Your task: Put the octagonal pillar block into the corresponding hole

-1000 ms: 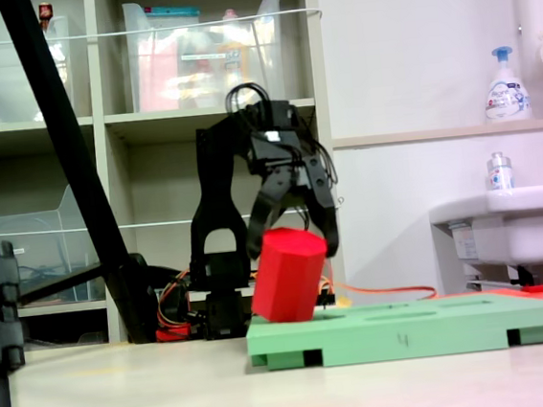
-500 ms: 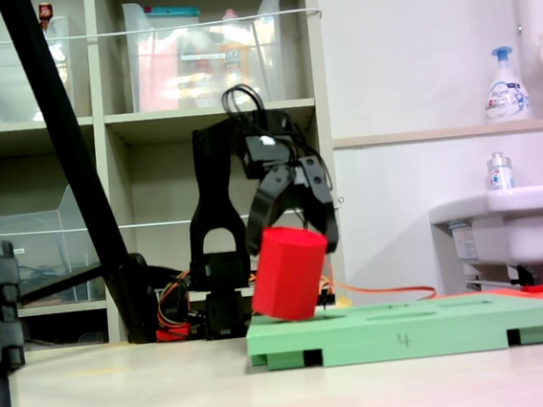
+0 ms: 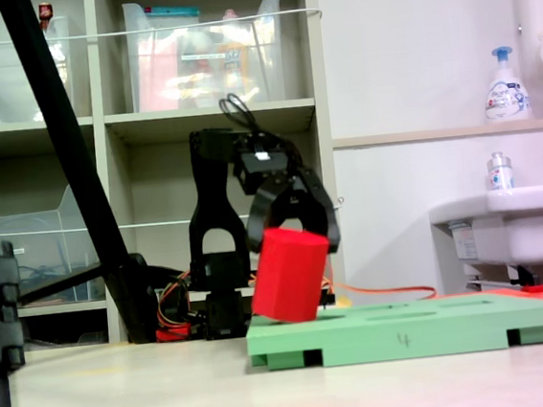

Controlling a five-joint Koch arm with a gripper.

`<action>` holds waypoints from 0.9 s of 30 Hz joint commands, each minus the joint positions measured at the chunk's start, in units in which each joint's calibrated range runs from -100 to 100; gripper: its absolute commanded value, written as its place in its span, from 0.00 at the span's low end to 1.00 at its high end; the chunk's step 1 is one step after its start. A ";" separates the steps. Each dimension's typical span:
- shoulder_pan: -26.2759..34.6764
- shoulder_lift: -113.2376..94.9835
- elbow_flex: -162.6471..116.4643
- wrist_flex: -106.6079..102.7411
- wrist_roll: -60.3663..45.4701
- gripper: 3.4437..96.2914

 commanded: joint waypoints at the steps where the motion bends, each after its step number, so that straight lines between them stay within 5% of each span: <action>1: -0.15 -2.79 -0.12 8.77 -0.93 0.33; 27: 2.44 -5.30 -17.27 33.22 -0.93 0.33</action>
